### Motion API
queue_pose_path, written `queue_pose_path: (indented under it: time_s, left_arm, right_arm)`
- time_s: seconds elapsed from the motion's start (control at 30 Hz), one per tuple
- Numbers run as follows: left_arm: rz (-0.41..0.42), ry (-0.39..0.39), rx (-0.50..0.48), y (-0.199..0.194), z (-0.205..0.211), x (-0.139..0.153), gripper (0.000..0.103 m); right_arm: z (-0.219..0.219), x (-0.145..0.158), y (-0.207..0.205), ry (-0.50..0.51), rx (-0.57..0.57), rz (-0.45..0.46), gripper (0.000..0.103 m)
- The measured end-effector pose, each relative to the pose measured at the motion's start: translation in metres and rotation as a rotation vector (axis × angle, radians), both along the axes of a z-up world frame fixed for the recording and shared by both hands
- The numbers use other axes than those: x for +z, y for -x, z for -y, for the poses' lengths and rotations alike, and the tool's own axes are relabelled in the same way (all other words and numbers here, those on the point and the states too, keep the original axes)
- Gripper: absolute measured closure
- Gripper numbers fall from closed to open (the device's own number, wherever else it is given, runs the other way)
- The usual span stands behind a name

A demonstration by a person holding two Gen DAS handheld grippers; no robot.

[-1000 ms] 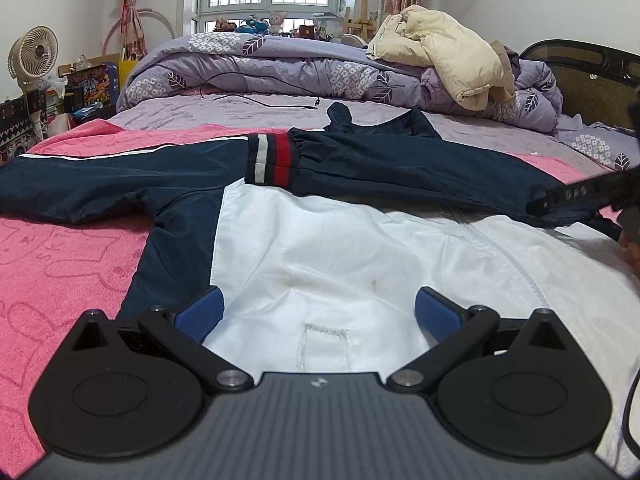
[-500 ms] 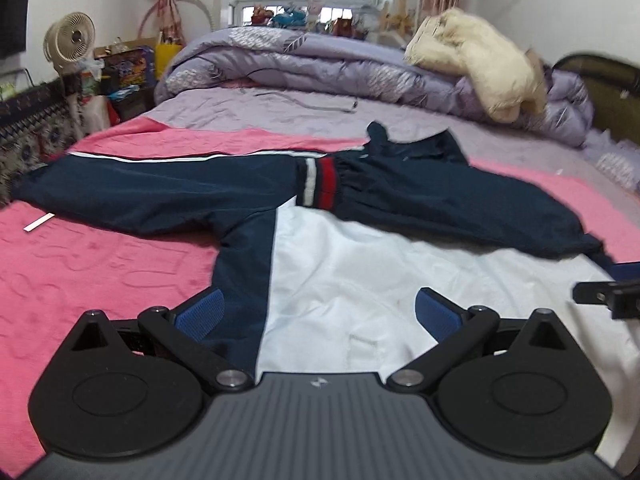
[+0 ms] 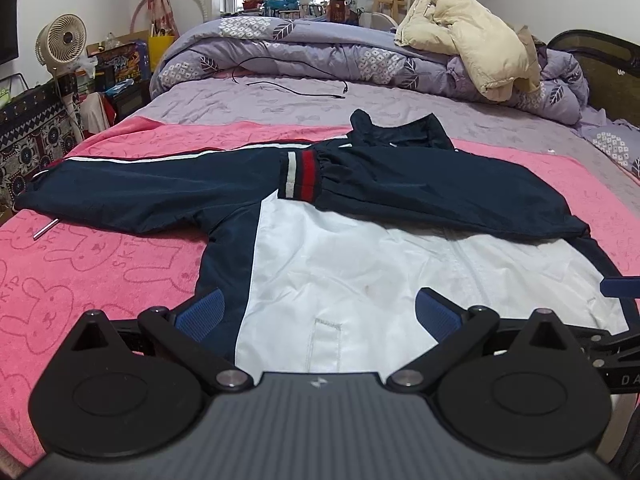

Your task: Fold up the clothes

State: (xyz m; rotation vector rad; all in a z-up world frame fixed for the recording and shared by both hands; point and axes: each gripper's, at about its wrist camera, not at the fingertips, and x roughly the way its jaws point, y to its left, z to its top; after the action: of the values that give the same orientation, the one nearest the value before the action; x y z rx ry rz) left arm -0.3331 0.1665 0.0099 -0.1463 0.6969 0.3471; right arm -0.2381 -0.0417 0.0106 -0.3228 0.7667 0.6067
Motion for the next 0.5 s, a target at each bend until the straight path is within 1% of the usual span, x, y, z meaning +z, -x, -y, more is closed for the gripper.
queue_pose_path:
  time_s: [0.07,0.13,0.23,0.33,0.5]
  left_arm:
    - [-0.047,0.020,0.009,0.000,0.000,0.000,0.001]
    - [-0.074,0.039,-0.008,0.004,0.005,0.001,0.001]
    - [-0.097,0.007,-0.052,0.010,0.020,0.001,0.001]
    - [-0.122,-0.032,-0.065,0.010,0.030,-0.003,0.001]
    - [-0.138,-0.006,-0.074,0.011,0.030,-0.008,0.001]
  right_arm:
    - [-0.002,-0.001,0.000,0.031,-0.007,-0.040,0.015]
    - [-0.003,0.000,0.005,0.064,0.010,-0.068,0.015]
    - [0.000,0.002,0.016,0.093,0.041,-0.071,0.010]
    - [0.002,0.002,0.021,0.116,0.036,-0.076,0.010]
    - [0.000,0.000,0.024,0.123,0.035,-0.094,0.010]
